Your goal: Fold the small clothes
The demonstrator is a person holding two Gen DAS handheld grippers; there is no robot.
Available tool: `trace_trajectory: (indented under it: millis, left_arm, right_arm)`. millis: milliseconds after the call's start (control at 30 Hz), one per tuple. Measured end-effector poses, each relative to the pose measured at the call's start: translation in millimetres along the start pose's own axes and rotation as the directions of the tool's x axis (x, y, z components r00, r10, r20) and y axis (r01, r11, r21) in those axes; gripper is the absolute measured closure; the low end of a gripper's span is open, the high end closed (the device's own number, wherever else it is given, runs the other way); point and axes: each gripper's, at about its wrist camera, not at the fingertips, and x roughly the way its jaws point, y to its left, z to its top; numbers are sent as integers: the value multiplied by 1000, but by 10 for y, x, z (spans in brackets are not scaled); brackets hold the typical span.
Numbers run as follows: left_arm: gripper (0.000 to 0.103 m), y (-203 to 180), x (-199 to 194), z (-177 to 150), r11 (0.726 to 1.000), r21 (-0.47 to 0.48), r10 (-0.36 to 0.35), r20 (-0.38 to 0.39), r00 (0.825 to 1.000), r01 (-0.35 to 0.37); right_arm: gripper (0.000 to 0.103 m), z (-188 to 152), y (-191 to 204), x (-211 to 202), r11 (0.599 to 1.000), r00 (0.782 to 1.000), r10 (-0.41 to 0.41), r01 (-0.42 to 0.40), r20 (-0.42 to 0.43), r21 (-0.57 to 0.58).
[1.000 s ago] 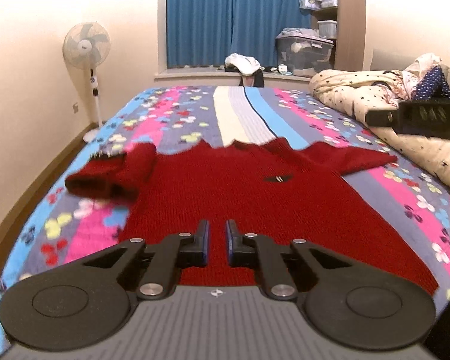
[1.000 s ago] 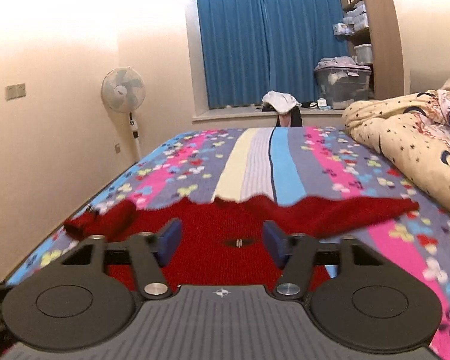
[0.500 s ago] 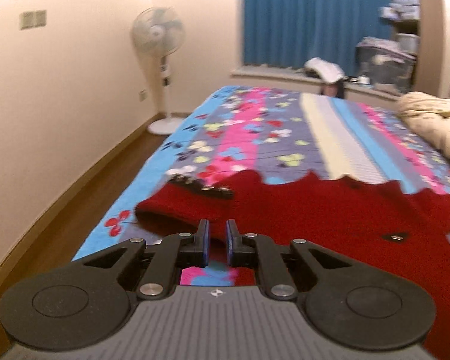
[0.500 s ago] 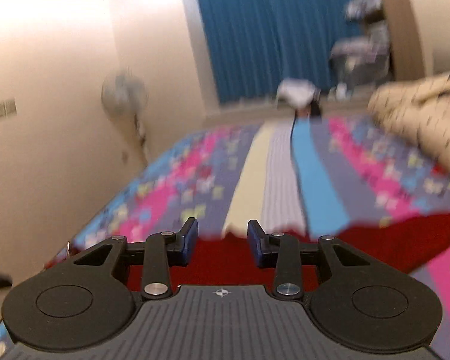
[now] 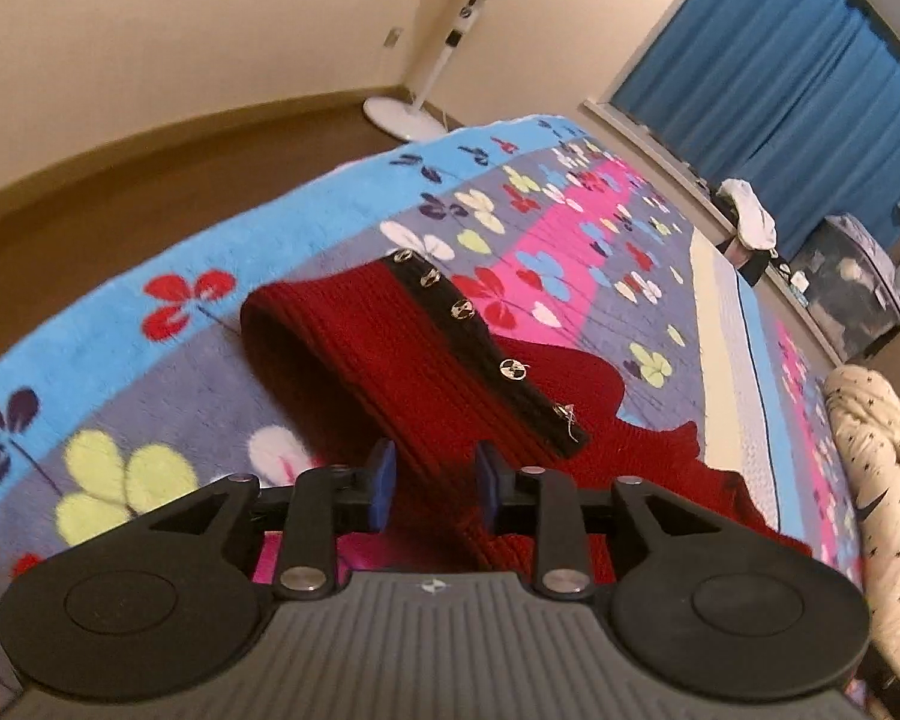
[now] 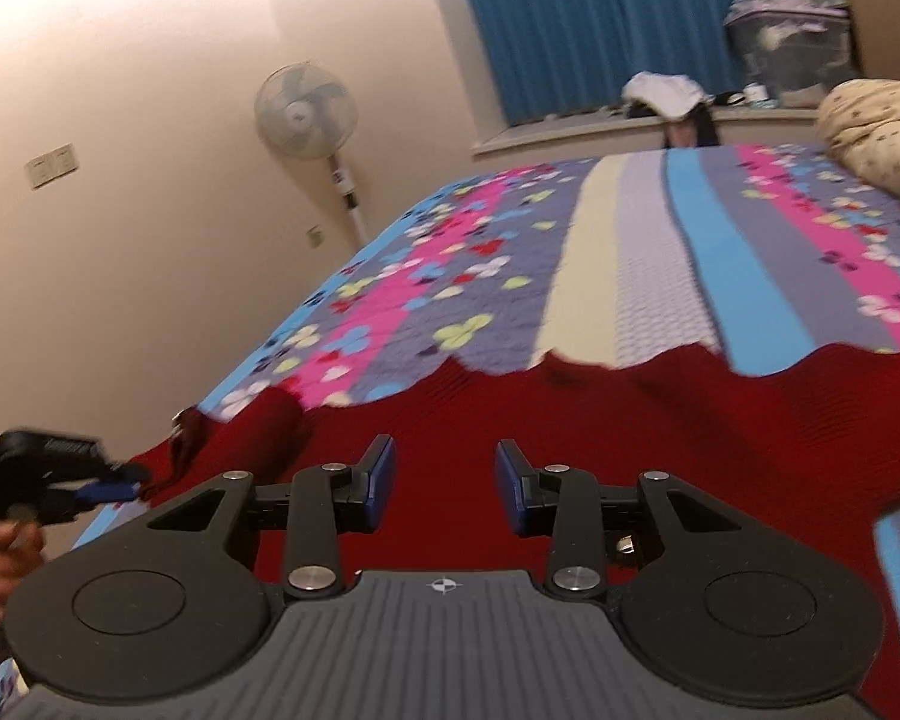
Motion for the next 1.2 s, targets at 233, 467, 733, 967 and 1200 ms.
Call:
trace_trajectory:
  millis: [233, 467, 733, 967, 1200]
  left_arm:
    - [65, 156, 22, -87, 997, -79, 7, -22, 1000, -9]
    - [97, 60, -22, -171, 999, 4, -51, -14, 999, 51]
    - [98, -646, -290, -451, 823, 170, -540, -68, 839, 543]
    - [95, -1115, 250, -968, 844, 220, -389, -378, 840, 489]
    - [88, -1159, -24, -666, 823, 417, -275, -303, 912, 387]
  right_arm:
    - [64, -117, 158, 107, 999, 998, 37, -39, -41, -37]
    - [64, -173, 241, 162, 996, 994, 83, -86, -74, -31]
    - [63, -160, 72, 144, 967, 975, 207, -191, -80, 169]
    - [61, -248, -324, 269, 857, 957, 277, -203, -90, 474]
    - [61, -340, -347, 377, 876, 957, 221, -111, -186, 470]
